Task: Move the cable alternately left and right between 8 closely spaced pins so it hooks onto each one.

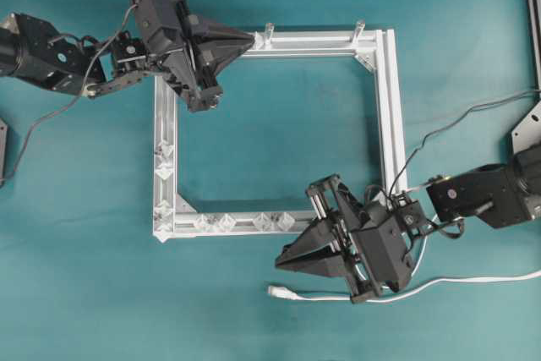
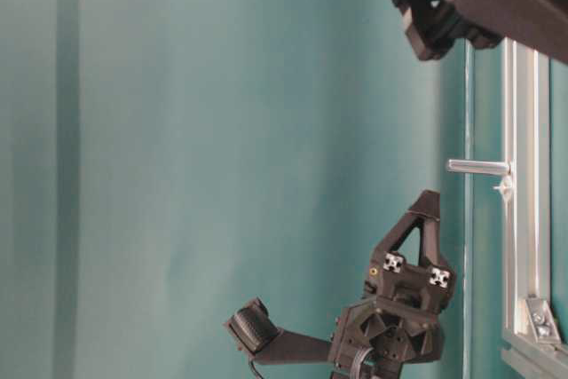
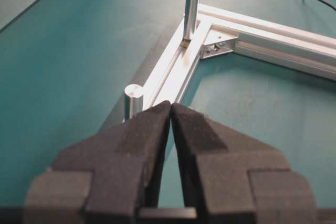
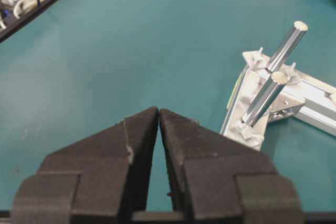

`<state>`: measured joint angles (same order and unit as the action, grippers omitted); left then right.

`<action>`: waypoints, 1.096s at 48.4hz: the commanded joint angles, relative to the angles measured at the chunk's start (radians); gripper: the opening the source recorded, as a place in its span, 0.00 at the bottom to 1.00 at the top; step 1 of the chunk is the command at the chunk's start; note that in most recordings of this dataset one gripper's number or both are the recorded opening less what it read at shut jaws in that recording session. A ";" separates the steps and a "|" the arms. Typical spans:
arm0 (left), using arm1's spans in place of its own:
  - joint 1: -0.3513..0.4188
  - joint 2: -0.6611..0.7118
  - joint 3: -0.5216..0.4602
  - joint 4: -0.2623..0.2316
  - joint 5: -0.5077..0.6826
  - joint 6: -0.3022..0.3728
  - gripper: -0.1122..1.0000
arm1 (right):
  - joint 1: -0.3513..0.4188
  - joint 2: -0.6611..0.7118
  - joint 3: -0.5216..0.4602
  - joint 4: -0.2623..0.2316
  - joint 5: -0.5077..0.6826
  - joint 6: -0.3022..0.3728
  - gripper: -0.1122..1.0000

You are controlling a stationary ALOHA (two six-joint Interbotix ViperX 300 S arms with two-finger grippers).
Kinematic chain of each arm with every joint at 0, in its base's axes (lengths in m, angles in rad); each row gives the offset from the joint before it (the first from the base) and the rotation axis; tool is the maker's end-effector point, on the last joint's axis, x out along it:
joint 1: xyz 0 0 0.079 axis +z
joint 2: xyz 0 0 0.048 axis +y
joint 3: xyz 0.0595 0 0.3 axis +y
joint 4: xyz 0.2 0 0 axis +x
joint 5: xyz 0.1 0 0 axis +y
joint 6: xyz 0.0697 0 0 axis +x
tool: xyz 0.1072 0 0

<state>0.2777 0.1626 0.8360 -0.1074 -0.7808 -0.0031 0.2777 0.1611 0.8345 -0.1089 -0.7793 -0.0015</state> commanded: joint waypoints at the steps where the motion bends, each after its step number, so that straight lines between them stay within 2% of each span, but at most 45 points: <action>1: 0.002 -0.075 -0.020 0.041 0.023 0.014 0.23 | 0.003 -0.005 -0.017 -0.005 -0.005 0.006 0.27; 3: 0.003 -0.094 -0.020 0.041 0.049 0.018 0.21 | 0.003 -0.003 -0.018 -0.005 0.005 0.009 0.26; 6: 0.006 -0.124 -0.017 0.041 0.097 0.023 0.11 | 0.005 -0.005 -0.023 -0.005 0.023 0.017 0.14; 8: 0.008 -0.143 -0.017 0.041 0.132 0.026 0.10 | 0.005 -0.008 -0.031 -0.005 0.035 0.025 0.10; 16: 0.005 -0.233 -0.008 0.041 0.273 0.023 0.10 | 0.012 -0.049 -0.049 -0.005 0.098 0.040 0.10; 27: 0.005 -0.344 0.023 0.041 0.448 0.020 0.10 | 0.021 -0.144 -0.066 -0.006 0.350 0.051 0.10; 31: 0.005 -0.373 0.037 0.041 0.486 0.020 0.10 | 0.025 -0.179 -0.078 -0.005 0.430 0.071 0.10; 39: -0.002 -0.422 0.071 0.041 0.514 0.018 0.11 | 0.046 -0.236 -0.103 -0.005 0.600 0.152 0.10; 42: -0.008 -0.445 0.086 0.041 0.515 0.020 0.20 | 0.060 -0.244 -0.117 -0.006 0.657 0.187 0.10; 49: -0.029 -0.494 0.124 0.041 0.515 0.020 0.55 | 0.095 -0.241 -0.163 -0.005 0.761 0.268 0.10; 53: -0.044 -0.529 0.155 0.041 0.518 0.020 0.59 | 0.112 -0.230 -0.193 -0.005 0.831 0.318 0.10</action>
<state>0.2500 -0.3221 0.9802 -0.0690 -0.2608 0.0138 0.3743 -0.0583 0.6857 -0.1120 0.0031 0.2915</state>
